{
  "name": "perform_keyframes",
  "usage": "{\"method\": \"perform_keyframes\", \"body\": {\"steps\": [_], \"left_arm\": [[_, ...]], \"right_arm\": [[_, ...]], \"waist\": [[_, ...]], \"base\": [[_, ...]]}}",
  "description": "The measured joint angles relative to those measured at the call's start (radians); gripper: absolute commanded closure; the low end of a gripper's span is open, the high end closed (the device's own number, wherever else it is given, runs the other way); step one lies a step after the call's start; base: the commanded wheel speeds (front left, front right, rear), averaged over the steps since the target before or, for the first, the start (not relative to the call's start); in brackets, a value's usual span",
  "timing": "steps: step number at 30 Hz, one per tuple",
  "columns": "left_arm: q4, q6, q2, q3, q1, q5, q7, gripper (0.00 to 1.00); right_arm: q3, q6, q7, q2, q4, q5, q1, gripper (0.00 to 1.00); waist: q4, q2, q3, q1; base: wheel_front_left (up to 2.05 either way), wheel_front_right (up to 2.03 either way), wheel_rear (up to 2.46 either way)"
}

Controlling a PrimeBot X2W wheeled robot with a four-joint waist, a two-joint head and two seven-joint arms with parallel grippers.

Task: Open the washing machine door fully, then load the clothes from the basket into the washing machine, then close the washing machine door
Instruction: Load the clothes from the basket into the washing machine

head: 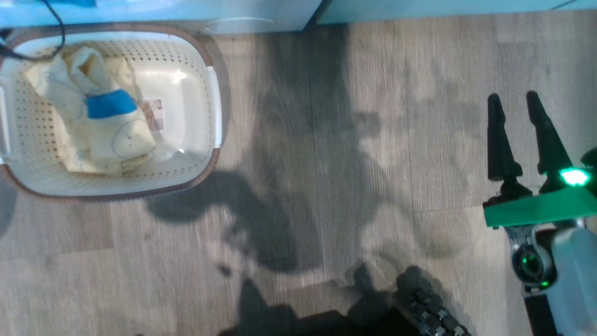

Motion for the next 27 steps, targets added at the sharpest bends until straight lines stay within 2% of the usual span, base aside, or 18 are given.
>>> {"method": "perform_keyframes", "body": {"steps": [9, 22, 27], "left_arm": [[0.135, 0.002, -0.019, -0.008, -0.208, 0.07, -0.004, 1.0], [0.335, 0.032, -0.065, 0.012, -0.423, 0.153, -0.215, 1.0], [0.399, 0.043, -0.066, 0.015, -0.479, 0.179, -0.262, 1.0]], "right_arm": [[0.026, 0.0, 0.0, 0.007, -0.004, 0.01, -0.046, 0.0], [0.057, 0.0, 0.0, 0.014, -0.001, 0.019, -0.083, 0.0], [0.059, 0.0, 0.0, 0.015, -0.001, 0.019, -0.084, 0.0]], "waist": [[-0.041, 0.0, 0.075, 0.0], [-0.086, 0.0, 0.138, -0.0001], [-0.1, 0.0, 0.145, -0.0001]], "base": [[0.0, 0.0, 0.0], [0.0, 0.0, 0.0], [0.0, 0.0, 0.0]]}}
